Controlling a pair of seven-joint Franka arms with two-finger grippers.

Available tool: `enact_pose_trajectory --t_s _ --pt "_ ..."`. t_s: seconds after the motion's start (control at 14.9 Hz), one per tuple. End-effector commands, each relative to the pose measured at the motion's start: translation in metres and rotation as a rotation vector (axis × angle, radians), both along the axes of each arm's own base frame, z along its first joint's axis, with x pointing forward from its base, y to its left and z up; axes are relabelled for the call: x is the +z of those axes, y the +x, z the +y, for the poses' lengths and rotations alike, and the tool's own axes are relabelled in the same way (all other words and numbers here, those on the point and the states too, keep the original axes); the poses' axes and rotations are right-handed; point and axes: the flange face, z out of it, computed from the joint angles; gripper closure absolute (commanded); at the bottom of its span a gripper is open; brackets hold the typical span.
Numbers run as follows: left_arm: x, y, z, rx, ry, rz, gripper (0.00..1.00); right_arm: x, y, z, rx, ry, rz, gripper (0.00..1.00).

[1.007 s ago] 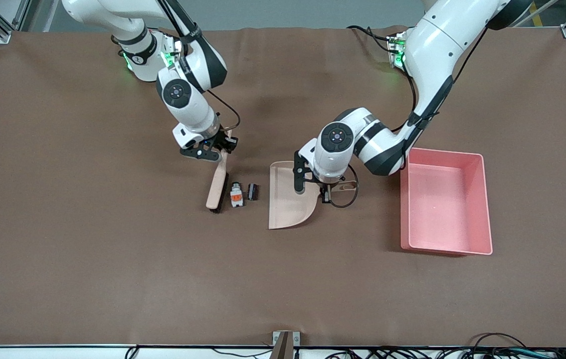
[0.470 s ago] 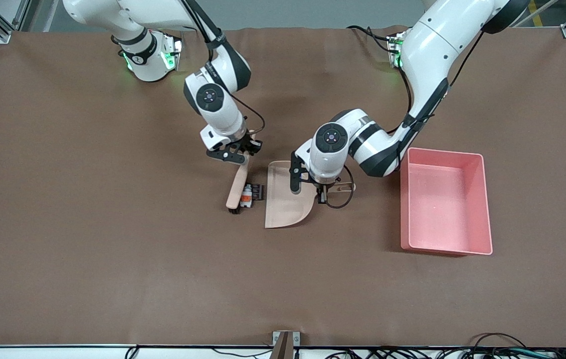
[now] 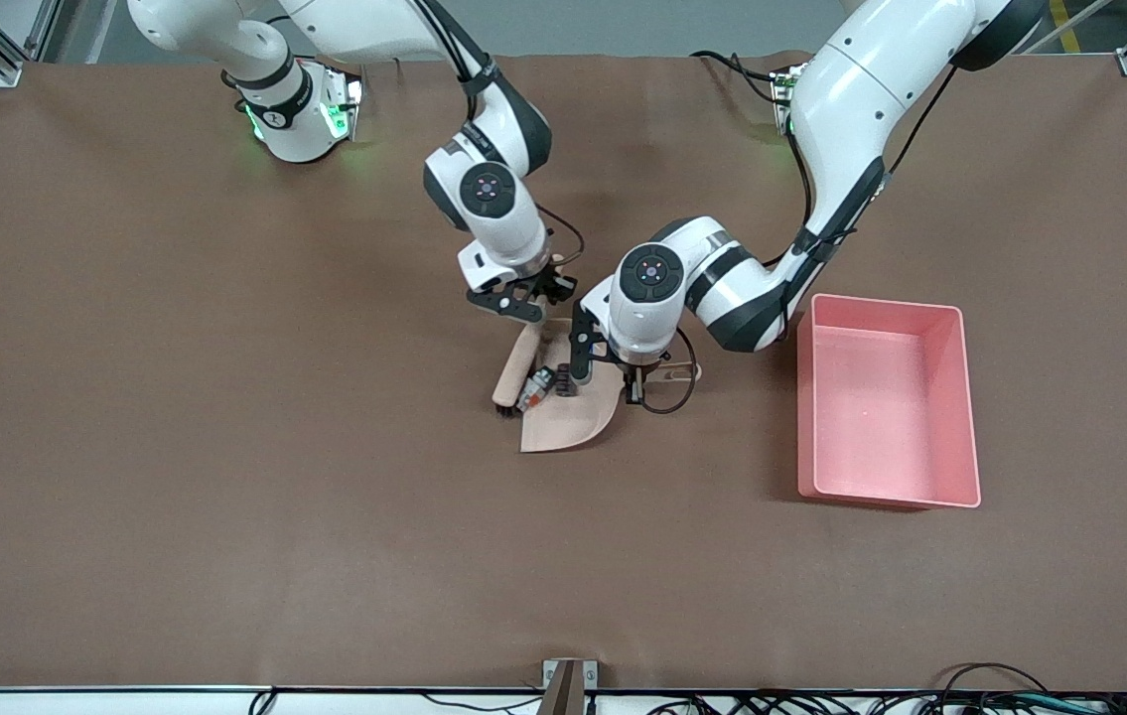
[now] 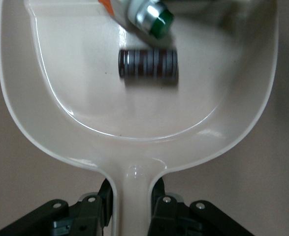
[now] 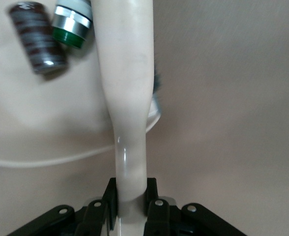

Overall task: Clean e-waste and dump in bin
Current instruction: 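Sweep the switch and capacitor into the dustpan with the right gripper's brush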

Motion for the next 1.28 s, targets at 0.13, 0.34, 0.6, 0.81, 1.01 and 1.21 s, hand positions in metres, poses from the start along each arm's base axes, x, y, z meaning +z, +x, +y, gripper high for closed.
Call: enact_pose_trajectory --t_s 0.13,0.34,0.6,0.81,1.01,1.21 --pt "-0.001 0.000 -0.007 0.000 0.006 0.001 0.97 0.021 -0.007 0.033 -0.046 -0.022 0.070 1.00" --pt "-0.001 0.004 -0.003 0.032 0.006 -0.004 0.97 0.049 -0.004 0.026 -0.035 -0.039 0.095 1.00" --pt "-0.010 0.010 -0.002 0.046 -0.043 -0.023 0.99 0.090 0.011 0.004 -0.006 -0.013 0.070 1.00" --pt "-0.013 0.014 -0.003 0.054 -0.106 -0.051 1.00 0.131 0.007 -0.032 0.020 -0.005 0.029 1.00" --pt "-0.007 0.017 -0.008 0.051 -0.161 -0.089 1.00 0.141 0.005 -0.107 0.009 -0.033 0.044 1.00" --pt "0.001 0.020 -0.011 0.052 -0.192 -0.114 1.00 0.142 0.020 -0.203 0.050 -0.080 0.069 1.00"
